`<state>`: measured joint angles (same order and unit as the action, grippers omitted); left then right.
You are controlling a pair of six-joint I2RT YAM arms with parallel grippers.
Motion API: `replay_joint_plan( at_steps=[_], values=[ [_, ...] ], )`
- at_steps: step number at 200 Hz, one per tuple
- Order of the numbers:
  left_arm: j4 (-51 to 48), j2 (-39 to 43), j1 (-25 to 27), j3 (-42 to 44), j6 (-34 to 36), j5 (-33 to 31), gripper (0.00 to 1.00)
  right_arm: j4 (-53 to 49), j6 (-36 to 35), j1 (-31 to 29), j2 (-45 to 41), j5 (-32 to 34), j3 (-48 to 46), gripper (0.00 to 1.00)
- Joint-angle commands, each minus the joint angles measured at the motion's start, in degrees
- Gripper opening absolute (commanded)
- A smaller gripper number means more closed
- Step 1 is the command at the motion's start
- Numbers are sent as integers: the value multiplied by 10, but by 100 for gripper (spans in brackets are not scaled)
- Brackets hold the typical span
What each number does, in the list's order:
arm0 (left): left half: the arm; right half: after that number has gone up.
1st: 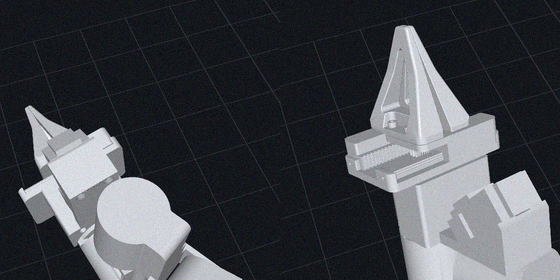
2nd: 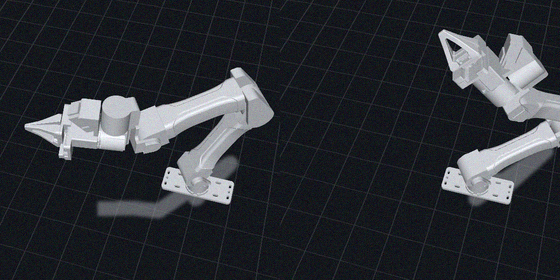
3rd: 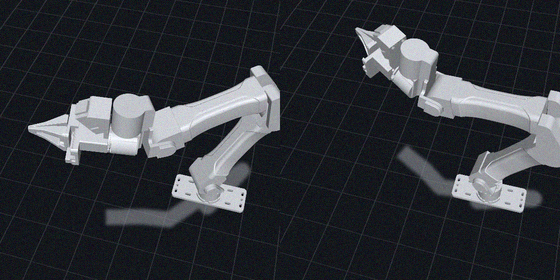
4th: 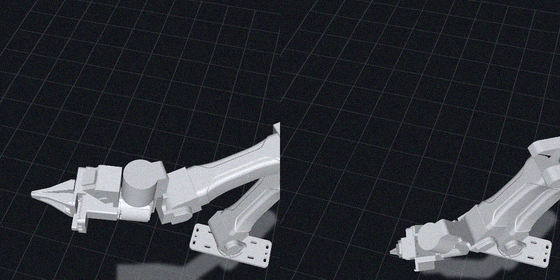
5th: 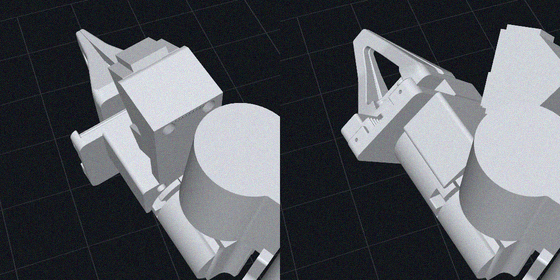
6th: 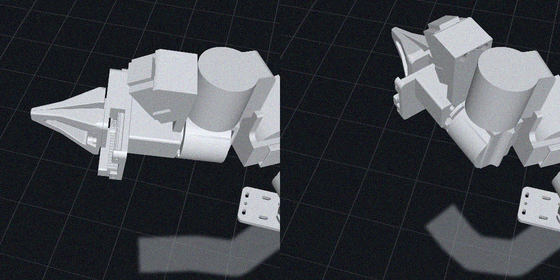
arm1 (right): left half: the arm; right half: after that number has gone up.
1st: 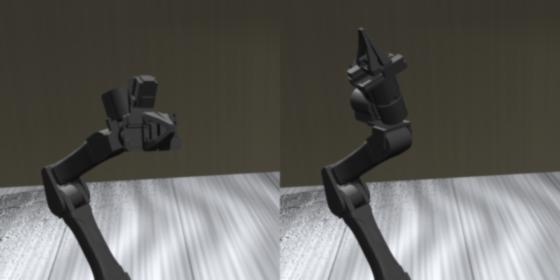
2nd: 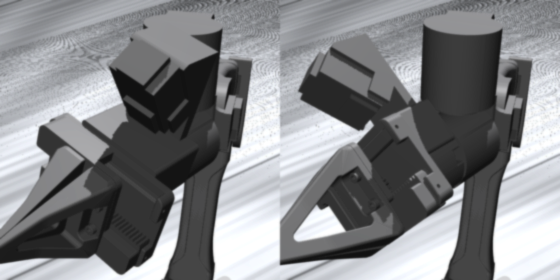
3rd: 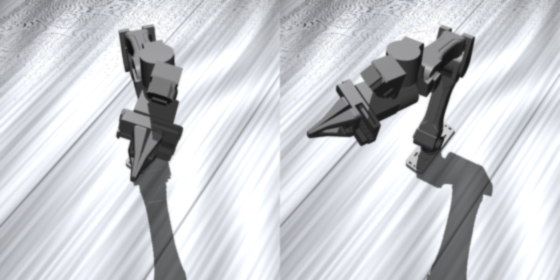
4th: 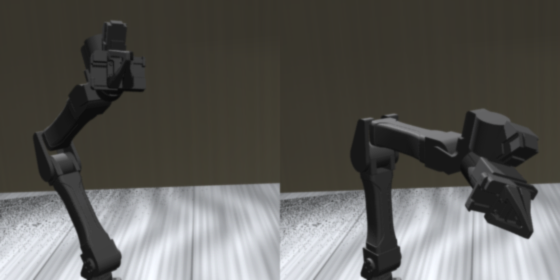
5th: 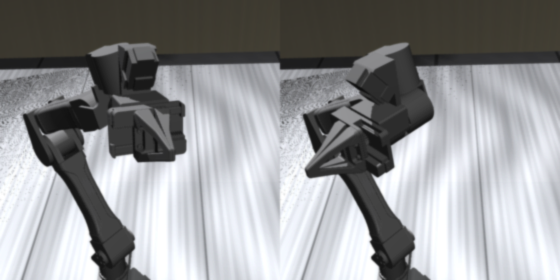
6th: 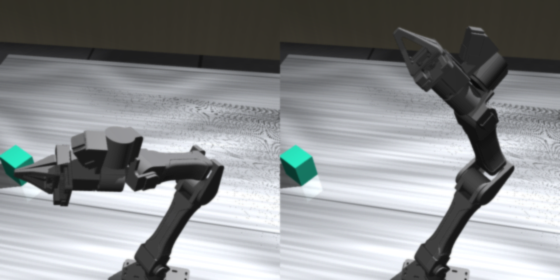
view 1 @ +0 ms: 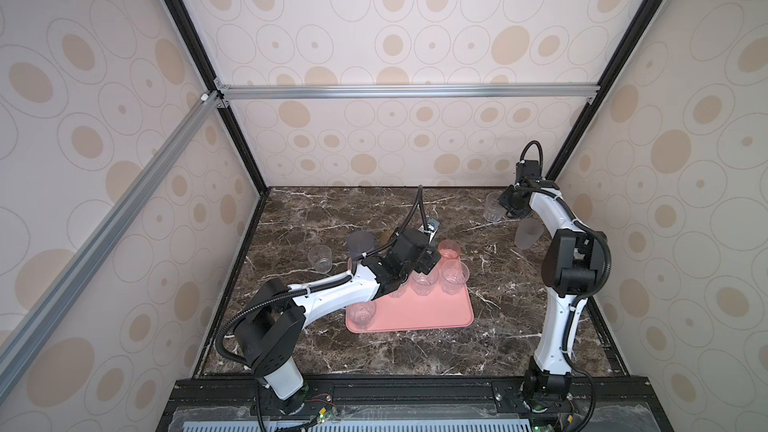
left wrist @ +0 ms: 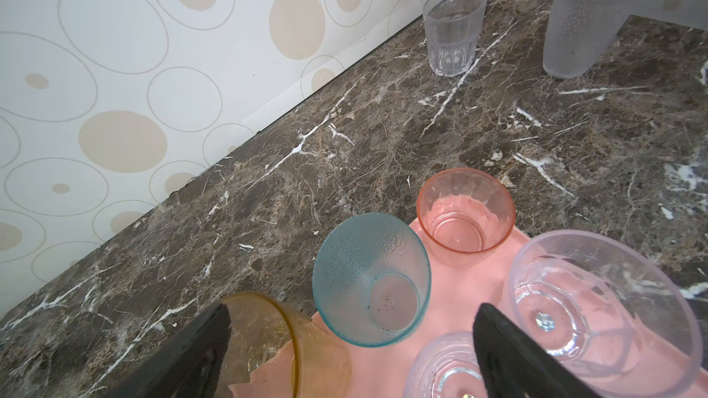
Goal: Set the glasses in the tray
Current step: 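Move the right gripper to the far-corner glasses while the left gripper rises, then close the right gripper on the clear glass and lift it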
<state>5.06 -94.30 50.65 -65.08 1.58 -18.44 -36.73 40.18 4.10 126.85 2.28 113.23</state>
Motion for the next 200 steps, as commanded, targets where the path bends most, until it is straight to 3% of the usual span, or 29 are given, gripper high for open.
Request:
replay_joint_plan(
  at_steps=[1,41,99,130,200],
  values=[
    [2,-1,5,-6,19,-8,99,-33,5,4,35,-22,49,38],
    [-1,-4,7,-8,21,-5,99,-33,17,4,67,-39,63,34],
    [1,-4,7,-4,26,-10,99,-41,6,4,59,-50,48,10],
    [0,3,8,0,20,-9,99,-39,-2,-4,28,-50,25,4],
    [0,53,13,22,-2,-24,98,-31,-15,-58,-111,-31,-48,2]
  ],
)
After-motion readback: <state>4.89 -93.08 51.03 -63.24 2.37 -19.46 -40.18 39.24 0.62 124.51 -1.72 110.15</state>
